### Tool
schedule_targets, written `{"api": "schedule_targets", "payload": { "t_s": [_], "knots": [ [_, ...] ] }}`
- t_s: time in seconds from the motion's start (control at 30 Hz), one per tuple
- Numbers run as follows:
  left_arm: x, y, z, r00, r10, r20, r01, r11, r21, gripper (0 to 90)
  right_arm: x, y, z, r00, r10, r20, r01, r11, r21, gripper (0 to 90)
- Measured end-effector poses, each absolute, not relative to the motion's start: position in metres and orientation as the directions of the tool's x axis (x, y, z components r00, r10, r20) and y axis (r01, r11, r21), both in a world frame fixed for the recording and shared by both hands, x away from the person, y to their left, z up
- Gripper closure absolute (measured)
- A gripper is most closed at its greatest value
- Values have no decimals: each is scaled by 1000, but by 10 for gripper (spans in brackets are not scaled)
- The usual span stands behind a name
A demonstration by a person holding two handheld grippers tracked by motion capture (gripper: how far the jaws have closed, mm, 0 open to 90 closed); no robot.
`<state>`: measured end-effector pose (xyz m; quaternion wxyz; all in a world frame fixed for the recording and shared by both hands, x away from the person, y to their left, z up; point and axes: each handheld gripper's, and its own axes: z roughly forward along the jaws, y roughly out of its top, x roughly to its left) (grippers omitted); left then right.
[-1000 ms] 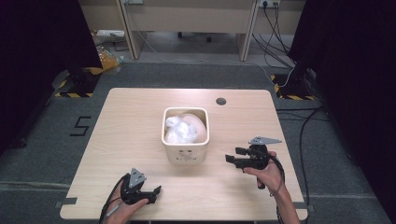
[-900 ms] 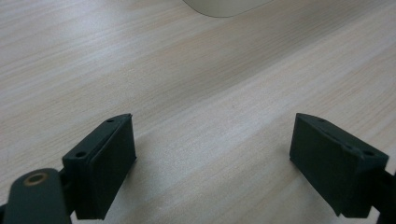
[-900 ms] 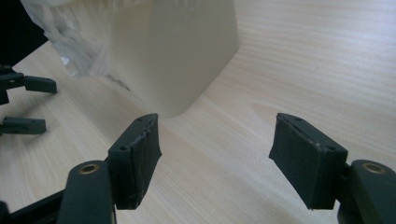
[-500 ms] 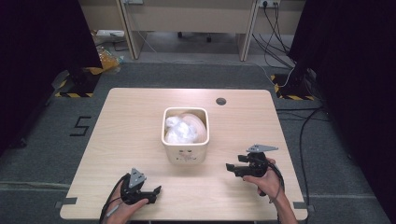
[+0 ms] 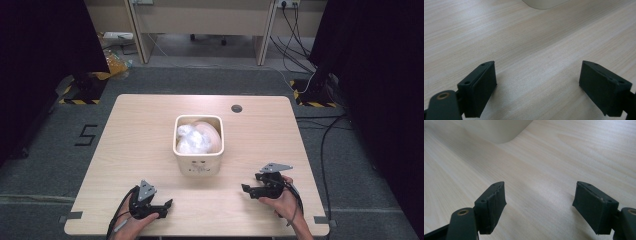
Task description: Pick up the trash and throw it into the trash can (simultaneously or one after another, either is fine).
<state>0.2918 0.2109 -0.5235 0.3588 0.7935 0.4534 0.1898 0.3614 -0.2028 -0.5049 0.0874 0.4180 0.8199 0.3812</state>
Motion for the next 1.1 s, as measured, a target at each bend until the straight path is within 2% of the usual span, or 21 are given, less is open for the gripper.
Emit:
{"api": "schedule_targets", "payload": {
  "t_s": [0.23, 0.37, 0.43, 1.1],
  "knots": [
    [292, 211, -524, 517, 856, -24, 583, -332, 741, 133, 353, -201, -511, -647, 755, 108, 582, 397, 710, 233],
    [292, 211, -524, 517, 856, -24, 584, -332, 741, 133, 346, -195, -517, -680, 733, 31, 520, 452, 725, 147],
    [292, 211, -524, 517, 856, -23, 584, -332, 741, 133, 344, -191, -518, -684, 730, -9, 502, 479, 720, 141],
    [291, 211, -524, 517, 856, -25, 584, -331, 741, 133, 344, -190, -518, -681, 733, -9, 504, 477, 720, 139]
  ]
}}
